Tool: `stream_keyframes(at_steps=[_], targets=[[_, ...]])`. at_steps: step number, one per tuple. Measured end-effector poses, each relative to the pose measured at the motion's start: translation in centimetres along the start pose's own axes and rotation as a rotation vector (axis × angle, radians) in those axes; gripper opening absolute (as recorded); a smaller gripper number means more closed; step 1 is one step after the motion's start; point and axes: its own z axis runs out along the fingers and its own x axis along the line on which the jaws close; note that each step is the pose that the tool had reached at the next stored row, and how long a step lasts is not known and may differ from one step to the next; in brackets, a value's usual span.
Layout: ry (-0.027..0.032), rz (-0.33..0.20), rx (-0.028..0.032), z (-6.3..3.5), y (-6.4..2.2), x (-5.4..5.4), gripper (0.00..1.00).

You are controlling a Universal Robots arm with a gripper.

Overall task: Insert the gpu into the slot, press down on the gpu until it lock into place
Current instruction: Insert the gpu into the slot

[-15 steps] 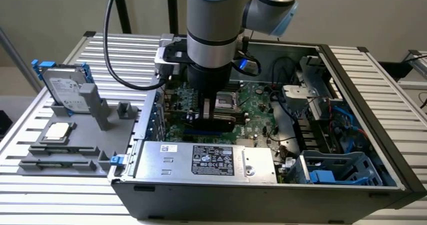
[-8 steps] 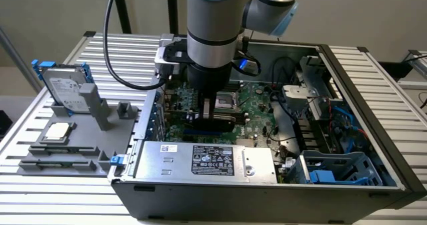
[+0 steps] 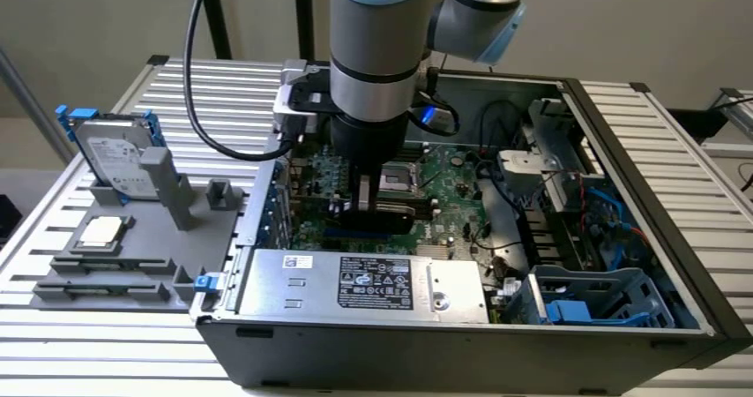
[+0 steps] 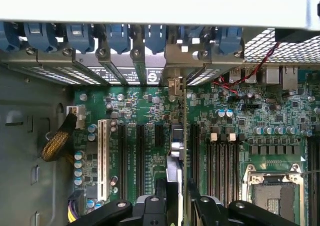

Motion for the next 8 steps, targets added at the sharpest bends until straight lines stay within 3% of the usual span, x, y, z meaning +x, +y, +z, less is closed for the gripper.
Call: stream_keyframes(at_steps=[8], targets=[[0.0010,0.000,-0.0001,0.26,-0.03,-0.01,0.26]])
